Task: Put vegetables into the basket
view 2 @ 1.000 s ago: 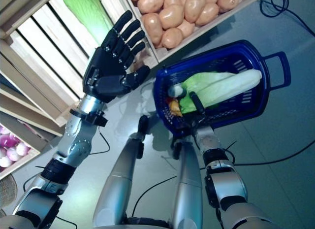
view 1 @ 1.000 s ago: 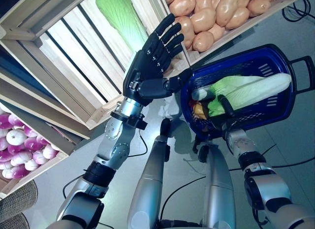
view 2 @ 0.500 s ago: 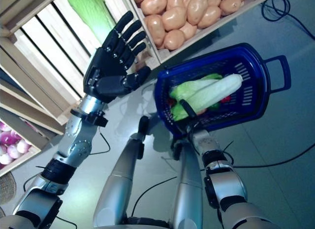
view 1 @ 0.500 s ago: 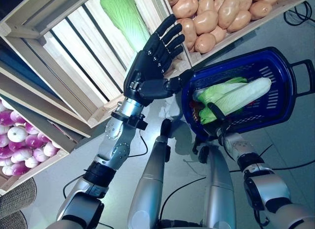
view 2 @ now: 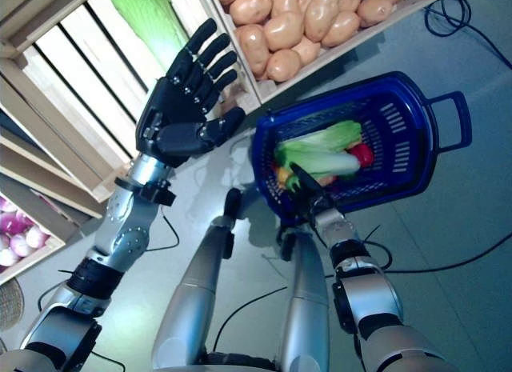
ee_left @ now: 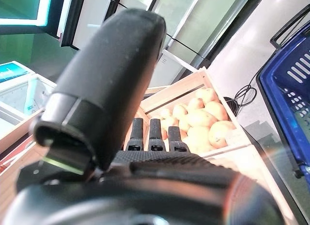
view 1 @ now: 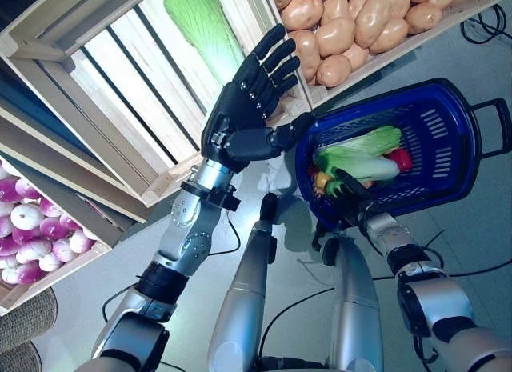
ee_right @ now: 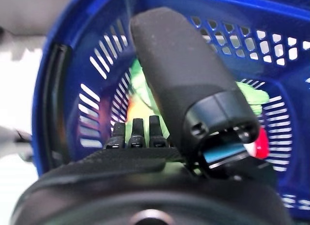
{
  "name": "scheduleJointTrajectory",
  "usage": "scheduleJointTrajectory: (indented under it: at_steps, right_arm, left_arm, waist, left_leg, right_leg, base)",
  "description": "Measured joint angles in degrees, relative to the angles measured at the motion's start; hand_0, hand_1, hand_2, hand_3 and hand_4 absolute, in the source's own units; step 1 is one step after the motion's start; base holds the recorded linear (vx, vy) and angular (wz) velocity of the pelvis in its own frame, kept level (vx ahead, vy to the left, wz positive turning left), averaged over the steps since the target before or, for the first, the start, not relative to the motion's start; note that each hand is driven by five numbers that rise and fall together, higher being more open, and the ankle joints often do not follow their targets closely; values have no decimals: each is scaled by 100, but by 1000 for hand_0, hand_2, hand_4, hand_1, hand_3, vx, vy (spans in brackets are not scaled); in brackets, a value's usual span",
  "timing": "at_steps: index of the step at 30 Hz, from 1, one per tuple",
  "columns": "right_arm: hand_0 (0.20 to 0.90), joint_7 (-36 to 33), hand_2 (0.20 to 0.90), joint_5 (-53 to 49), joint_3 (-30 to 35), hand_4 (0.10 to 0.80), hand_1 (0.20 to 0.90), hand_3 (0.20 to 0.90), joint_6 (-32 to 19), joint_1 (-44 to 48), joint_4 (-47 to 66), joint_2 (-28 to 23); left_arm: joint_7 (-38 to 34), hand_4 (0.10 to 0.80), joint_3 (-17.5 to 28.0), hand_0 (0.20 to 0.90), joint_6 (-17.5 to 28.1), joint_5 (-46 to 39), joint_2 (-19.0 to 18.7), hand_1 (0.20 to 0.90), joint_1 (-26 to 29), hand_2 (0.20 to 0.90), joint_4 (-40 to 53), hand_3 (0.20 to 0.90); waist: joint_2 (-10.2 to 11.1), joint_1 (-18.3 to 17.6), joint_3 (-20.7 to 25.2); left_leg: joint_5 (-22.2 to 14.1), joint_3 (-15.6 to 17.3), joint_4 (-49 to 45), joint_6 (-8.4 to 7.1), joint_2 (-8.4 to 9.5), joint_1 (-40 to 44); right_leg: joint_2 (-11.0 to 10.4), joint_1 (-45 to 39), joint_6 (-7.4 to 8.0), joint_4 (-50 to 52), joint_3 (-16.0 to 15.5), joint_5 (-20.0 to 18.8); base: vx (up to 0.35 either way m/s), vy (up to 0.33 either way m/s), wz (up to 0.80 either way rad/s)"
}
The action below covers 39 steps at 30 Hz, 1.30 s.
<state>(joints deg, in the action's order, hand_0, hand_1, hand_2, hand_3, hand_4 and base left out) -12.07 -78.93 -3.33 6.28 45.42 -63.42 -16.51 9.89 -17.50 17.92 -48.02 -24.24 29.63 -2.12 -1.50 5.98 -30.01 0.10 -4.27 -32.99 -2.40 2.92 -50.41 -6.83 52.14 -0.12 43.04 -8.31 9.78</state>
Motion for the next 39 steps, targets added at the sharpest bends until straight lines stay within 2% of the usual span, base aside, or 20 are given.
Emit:
scheduleJointTrajectory:
  at_steps: [5, 9, 15, 17, 20, 25, 29, 31, 39]
  right_arm:
    - [900, -47, 900, 41, -17, 800, 900, 900, -195, -29, -56, -11]
    - [900, -60, 900, 562, -252, 800, 900, 900, -471, -315, 268, -13]
    - [900, -56, 900, 900, -320, 800, 900, 900, -765, -1133, 783, 19]
    - [900, -64, 900, 911, -448, 800, 900, 900, -819, -1272, 916, 21]
    - [900, -147, 900, 1382, -506, 800, 900, 900, -865, -1543, 1290, 8]
    - [900, -210, 900, 1793, -677, 800, 900, 900, -1015, -2036, 1835, -58]
    - [900, -210, 900, 1877, -687, 800, 900, 900, -1095, -2151, 1890, -81]
    - [900, -209, 900, 2047, -693, 800, 900, 900, -1152, -2174, 1890, -81]
    - [900, -209, 900, 2263, -924, 800, 900, 900, -1171, -2224, 2202, -172]
  left_arm:
    - [-155, 800, -9, 900, -3, 181, -7, 900, -33, 900, -5, 900]
    - [-341, 800, -2, 900, -1, 724, -143, 900, -60, 900, 57, 900]
    - [-715, 800, 82, 900, -45, 2082, -738, 900, -130, 900, 159, 900]
    - [-949, 800, 160, 900, -155, 2646, -968, 900, -220, 900, 162, 900]
    - [-1304, 800, 255, 900, -488, 3481, -1502, 900, -287, 900, 174, 900]
    - [-1640, 800, 701, 900, -750, 4493, -1835, 900, -603, 900, 223, 900]
    - [-1810, 800, 704, 900, -1044, 5089, -2254, 900, -606, 900, 222, 900]
    - [-1941, 800, 711, 900, -1175, 5340, -2277, 900, -611, 900, 205, 900]
    - [-2419, 800, 494, 900, -1756, 7617, -2907, 900, -611, 900, 42, 900]
  waist:
    - [0, 24, 0]
    - [1, -5, 1]
    - [0, -72, 1]
    - [0, -111, 1]
    - [-1, -153, 1]
    - [-1, -161, 1]
    - [-3, -169, 1]
    - [-5, -170, 1]
    - [-11, -173, -1]
  left_leg:
    - [12, 22, 173, -4, -86, 253]
    - [82, 28, 601, 1, -96, 665]
    - [226, 39, 1080, -20, -179, 1051]
    - [230, 50, 1180, -24, -183, 1165]
    - [224, 69, 1224, -15, -186, 1198]
    - [221, 128, 1252, -13, -186, 1228]
    - [228, 130, 1274, -51, -186, 1246]
    - [232, 130, 1305, -52, -187, 1243]
    - [290, 128, 1339, -103, -191, 1126]
  right_leg:
    - [130, -267, 29, -315, 57, -134]
    - [225, -596, 66, -703, 173, -260]
    - [305, -942, 24, -1143, 167, -368]
    - [307, -1037, 23, -1210, 169, -368]
    - [304, -1063, 21, -1225, 169, -365]
    - [273, -1061, 12, -1188, 177, -349]
    - [263, -1050, 30, -1170, 173, -317]
    - [260, -1034, 25, -1150, 173, -313]
    - [242, -864, -27, -1073, 142, -281]
  base:
    - [19, 21, -11]
    - [16, 15, -19]
    - [10, 8, -5]
    - [0, 0, 0]
    - [4, 41, -2]
    - [6, 31, -1]
    - [0, 0, 0]
    - [5, 16, 1]
    - [-2, 24, 2]
